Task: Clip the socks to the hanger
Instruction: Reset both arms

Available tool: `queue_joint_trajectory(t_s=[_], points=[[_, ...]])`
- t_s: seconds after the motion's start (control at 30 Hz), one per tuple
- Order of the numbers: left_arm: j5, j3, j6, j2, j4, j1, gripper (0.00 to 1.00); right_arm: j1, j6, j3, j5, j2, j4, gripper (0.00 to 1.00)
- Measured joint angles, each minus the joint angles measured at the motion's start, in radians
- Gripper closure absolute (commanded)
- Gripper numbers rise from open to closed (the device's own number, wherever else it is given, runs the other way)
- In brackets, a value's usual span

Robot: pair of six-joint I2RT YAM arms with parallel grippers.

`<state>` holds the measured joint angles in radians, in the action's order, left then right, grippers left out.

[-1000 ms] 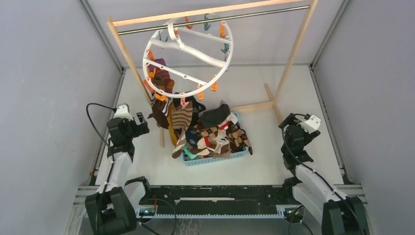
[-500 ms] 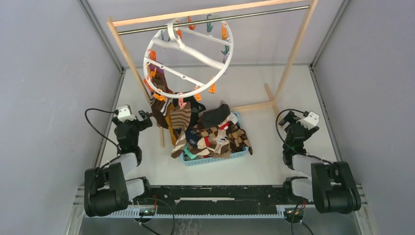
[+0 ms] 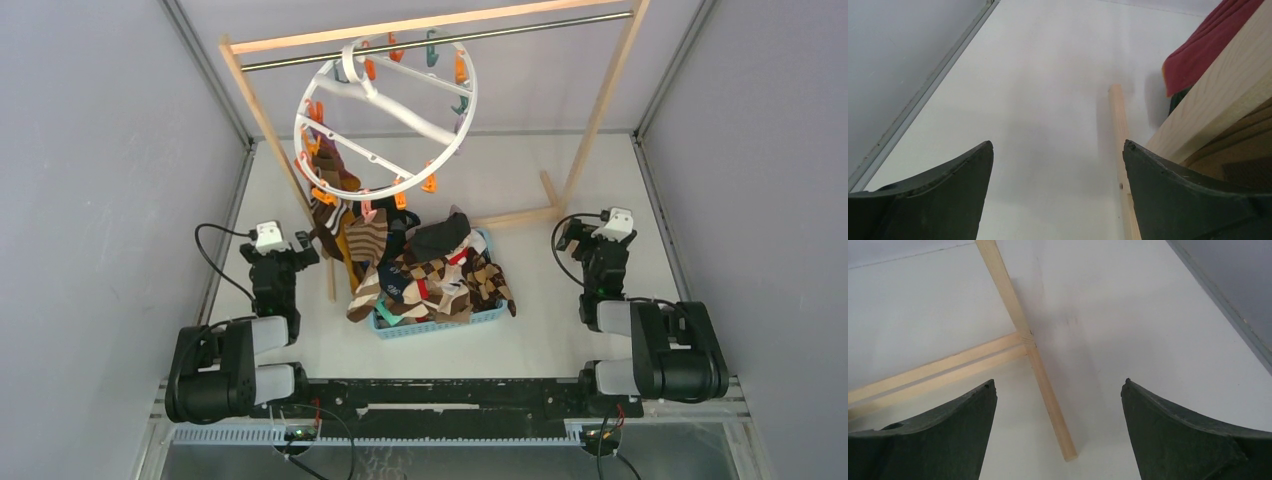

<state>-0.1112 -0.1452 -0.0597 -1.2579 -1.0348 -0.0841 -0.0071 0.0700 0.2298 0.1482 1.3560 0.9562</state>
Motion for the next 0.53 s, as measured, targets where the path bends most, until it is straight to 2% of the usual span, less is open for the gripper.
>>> queue_joint_trajectory(t_s=[0.53], points=[[-0.019,0.0,0.008,0.0,0.005,0.002,0.0,-0.009,0.0,0.003,-0.045,0.0,-0.034,0.0]])
